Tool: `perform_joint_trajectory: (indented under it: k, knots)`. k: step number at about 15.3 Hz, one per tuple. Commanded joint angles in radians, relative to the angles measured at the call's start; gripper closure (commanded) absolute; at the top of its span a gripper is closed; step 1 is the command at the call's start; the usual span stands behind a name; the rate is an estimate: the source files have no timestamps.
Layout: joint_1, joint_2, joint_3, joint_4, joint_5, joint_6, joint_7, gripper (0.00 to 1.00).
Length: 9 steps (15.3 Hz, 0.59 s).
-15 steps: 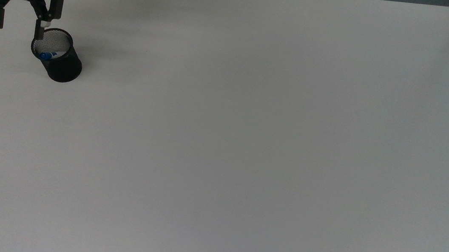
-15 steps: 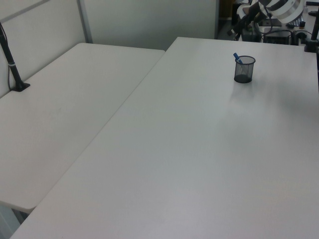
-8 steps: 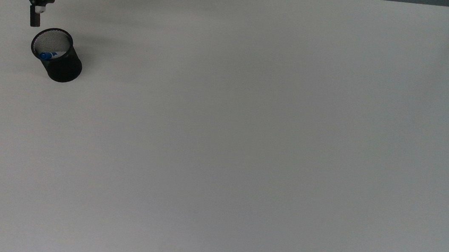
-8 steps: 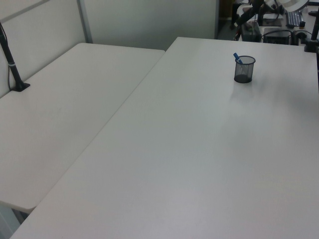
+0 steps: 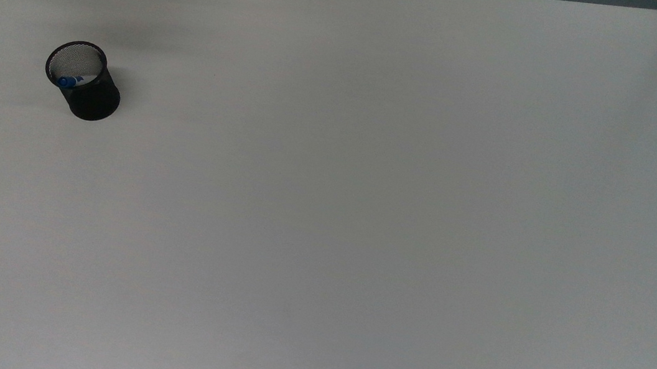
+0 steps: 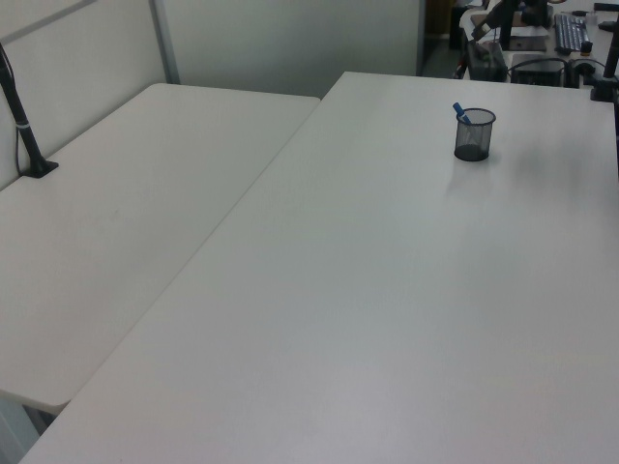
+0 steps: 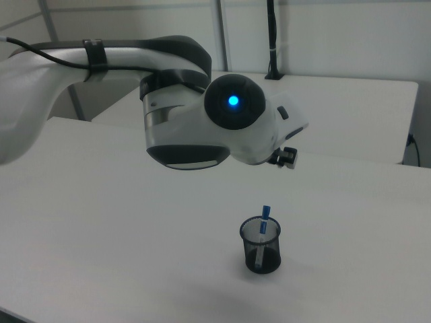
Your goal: Insert the marker
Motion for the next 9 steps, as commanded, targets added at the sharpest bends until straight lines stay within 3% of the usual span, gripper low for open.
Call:
perform_joint_trajectory:
  k: [1, 4, 9]
  knots:
    - [0.005, -0.010, -0.050, 0.051, -0.100, -0.191, 0.053, 0.12]
    - [0.005, -0.010, -0.060, 0.106, -0.195, -0.316, 0.131, 0.11]
    - [0.016, -0.010, -0.049, 0.189, -0.266, -0.435, 0.339, 0.11]
